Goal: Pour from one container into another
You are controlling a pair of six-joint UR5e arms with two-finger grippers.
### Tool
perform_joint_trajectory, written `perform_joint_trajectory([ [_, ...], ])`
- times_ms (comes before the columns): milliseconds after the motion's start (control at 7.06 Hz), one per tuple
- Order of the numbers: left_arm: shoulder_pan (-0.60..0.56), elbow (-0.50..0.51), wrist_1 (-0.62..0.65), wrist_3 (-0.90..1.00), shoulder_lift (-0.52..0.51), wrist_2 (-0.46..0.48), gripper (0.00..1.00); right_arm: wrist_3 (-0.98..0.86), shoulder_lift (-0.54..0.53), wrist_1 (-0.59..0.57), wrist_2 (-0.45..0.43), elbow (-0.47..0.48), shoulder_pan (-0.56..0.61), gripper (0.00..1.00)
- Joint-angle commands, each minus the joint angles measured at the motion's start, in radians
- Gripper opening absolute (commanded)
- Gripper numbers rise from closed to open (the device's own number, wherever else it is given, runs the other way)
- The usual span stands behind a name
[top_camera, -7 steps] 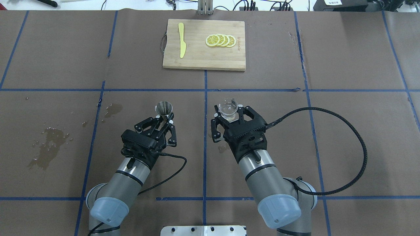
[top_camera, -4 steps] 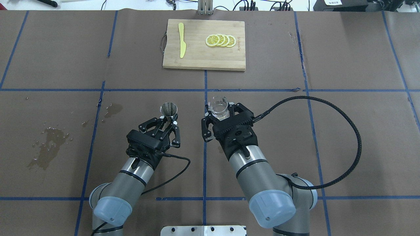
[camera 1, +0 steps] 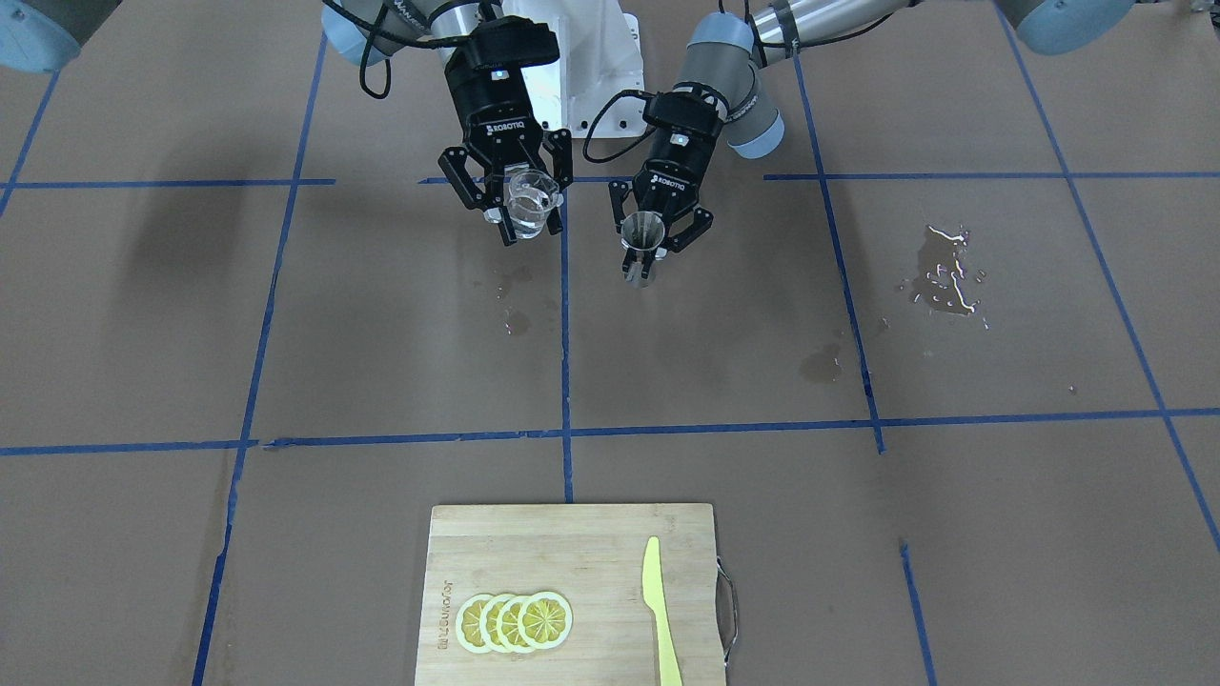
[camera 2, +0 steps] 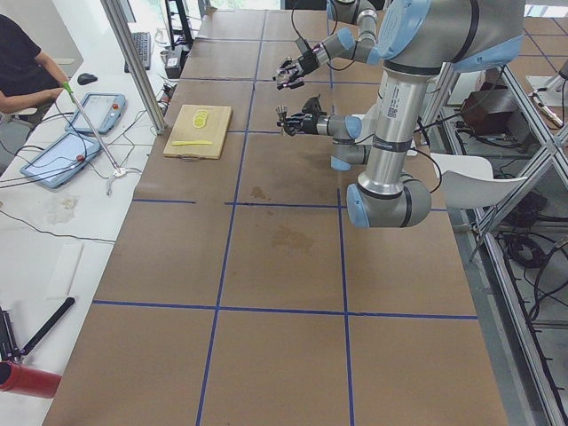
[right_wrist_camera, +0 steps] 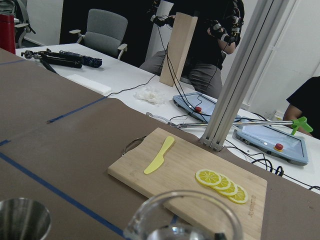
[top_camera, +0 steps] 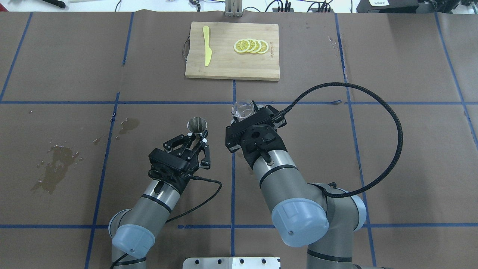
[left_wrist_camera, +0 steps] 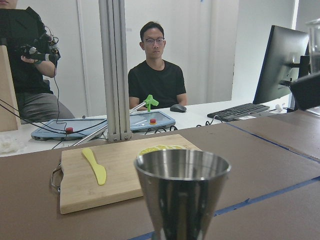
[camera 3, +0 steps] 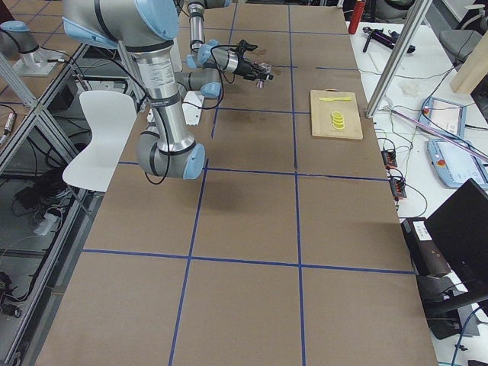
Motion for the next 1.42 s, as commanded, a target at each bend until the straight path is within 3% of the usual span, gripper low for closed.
perform_joint_trajectory([
  [0,0.0,0.033,0.0,0.002,-0.038,-0.001,0.0,-0.022,0.011,-0.048,0.003,0.01,0.0,0.0],
  [425,0.0,0.078,0.001,0.011,-0.081,-0.015,0.0,-0.028,0.06,-0.173,0.003,0.032,0.0,0.0],
  [1275,-0.001,0.125,0.001,0.055,-0.149,-0.021,0.0,-0.135,0.066,-0.25,0.003,0.03,0.0,0.0],
])
